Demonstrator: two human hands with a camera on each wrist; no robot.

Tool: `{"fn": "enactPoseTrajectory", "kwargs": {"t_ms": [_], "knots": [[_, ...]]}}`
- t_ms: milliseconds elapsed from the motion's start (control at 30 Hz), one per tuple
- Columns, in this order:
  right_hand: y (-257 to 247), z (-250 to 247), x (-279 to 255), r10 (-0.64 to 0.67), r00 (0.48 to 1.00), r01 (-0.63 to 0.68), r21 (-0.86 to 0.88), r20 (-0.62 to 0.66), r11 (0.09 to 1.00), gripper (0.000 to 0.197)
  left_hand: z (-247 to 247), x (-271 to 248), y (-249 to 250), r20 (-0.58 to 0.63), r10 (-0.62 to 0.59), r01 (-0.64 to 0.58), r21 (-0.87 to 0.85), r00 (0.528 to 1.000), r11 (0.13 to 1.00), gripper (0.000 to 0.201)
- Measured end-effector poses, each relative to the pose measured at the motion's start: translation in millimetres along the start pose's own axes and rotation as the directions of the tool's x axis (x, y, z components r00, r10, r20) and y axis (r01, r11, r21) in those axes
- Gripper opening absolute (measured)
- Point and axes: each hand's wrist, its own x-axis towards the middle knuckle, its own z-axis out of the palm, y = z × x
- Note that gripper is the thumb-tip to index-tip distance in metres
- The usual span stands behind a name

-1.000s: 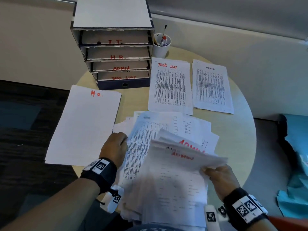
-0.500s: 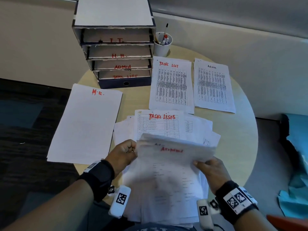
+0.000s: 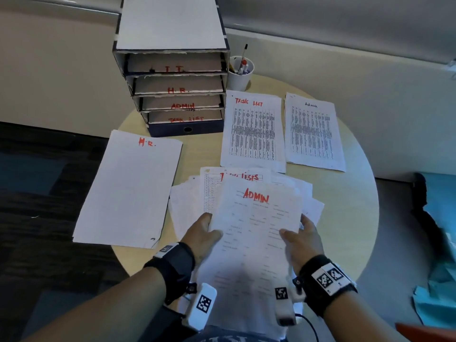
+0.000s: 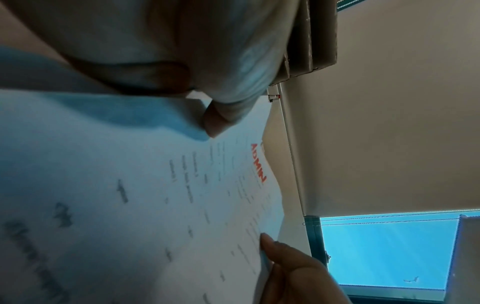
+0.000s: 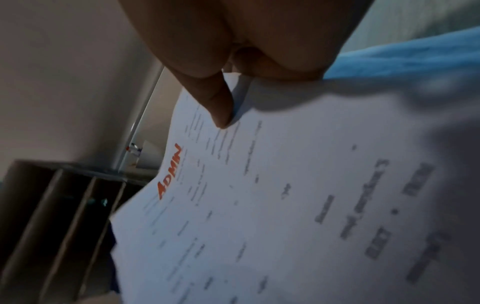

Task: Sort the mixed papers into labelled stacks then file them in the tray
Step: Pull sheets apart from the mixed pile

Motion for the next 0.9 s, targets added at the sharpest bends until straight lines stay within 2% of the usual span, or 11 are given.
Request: {"fn": "enactPoseTrajectory", "kwargs": {"t_ms": [133, 233, 267, 333, 400, 433, 500, 567, 700, 833, 900], "knots": [[-23, 4, -6, -0.001, 1.000, 0.001, 0.006, 0.018, 1.000, 0.046, -2, -5, 9, -0.056, 0.035, -0.025, 0.176, 0.998, 0.984, 0.016], [-50, 3, -20, -0.197, 0.976, 0.143, -0.408, -0.092, 0.902, 0.078, -10, -9, 28, -0.095, 0.157, -0.113, 0.358, 0.983, 0.927, 0.013], [-61, 6, -30, -0.380, 0.923, 0.289, -0.546, -0.059, 0.786, 0.083, -13, -11, 38, -0.098, 0.187, -0.127, 0.437, 0.978, 0.891, 0.012], [-86, 16, -55, -0.753, 0.612, 0.667, -0.670, 0.241, 0.327, 0.074, -15, -15, 62, -0.049, 0.311, -0.207, 0.645, 0.949, 0.736, 0.012], [-111, 35, -81, -0.757, 0.327, 0.754, -0.639, 0.565, -0.150, 0.058, -12, -24, 91, 0.039, 0.441, -0.308, 0.771, 0.897, 0.558, 0.009], [-122, 45, -91, -0.685, 0.312, 0.722, -0.633, 0.658, -0.279, 0.052, -10, -29, 106, 0.083, 0.489, -0.350, 0.802, 0.869, 0.485, 0.008], [-145, 61, -105, -0.537, 0.444, 0.637, -0.674, 0.717, -0.374, 0.040, -9, -37, 127, 0.145, 0.565, -0.410, 0.831, 0.812, 0.376, 0.019], [-159, 62, -105, -0.369, 0.612, 0.587, -0.714, 0.700, -0.381, 0.022, -13, -44, 140, 0.171, 0.599, -0.432, 0.842, 0.782, 0.323, 0.011], [-171, 39, -88, -0.314, 0.732, 0.572, -0.796, 0.605, -0.200, 0.018, -45, -46, 141, -0.006, 0.696, -0.319, 0.886, 0.718, 0.336, 0.001], [-180, 1, -69, -0.343, 0.806, 0.572, -0.783, 0.483, 0.243, 0.028, -94, -31, 103, -0.510, 0.544, -0.113, 0.653, 0.667, 0.749, 0.072], [-187, -11, -71, -0.364, 0.815, 0.579, -0.655, 0.451, 0.485, 0.019, -103, -24, 85, -0.572, 0.243, -0.091, 0.282, 0.783, 0.955, 0.102]]}}
